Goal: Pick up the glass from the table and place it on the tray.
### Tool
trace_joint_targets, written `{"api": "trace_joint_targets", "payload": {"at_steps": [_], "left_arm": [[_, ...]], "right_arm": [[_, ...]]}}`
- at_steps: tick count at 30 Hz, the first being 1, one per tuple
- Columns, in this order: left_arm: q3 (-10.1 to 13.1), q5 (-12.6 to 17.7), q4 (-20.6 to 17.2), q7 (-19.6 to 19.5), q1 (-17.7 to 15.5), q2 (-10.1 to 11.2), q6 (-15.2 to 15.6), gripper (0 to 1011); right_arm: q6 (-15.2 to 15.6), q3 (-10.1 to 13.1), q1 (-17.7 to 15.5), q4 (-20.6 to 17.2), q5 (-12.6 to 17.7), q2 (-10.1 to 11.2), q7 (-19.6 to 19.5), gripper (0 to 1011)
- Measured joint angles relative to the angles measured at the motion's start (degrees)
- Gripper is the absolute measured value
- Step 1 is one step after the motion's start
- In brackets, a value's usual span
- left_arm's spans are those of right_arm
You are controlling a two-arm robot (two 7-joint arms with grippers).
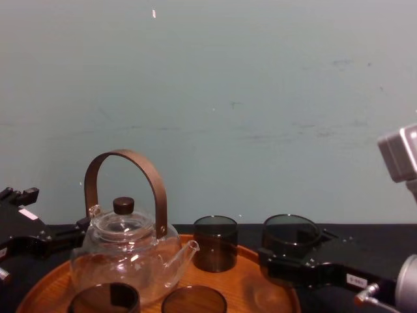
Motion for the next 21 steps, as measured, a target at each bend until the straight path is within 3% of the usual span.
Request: {"api": "trace_joint_targets", "payload": {"at_steps": [21], "left_arm": [[0.0,0.0,0.0,0.0,0.0,0.0,0.0,1001]], "right_arm": [[-2.4,-2.8,5.1,9.0,-1.5,-3.6,1.0,905]]}}
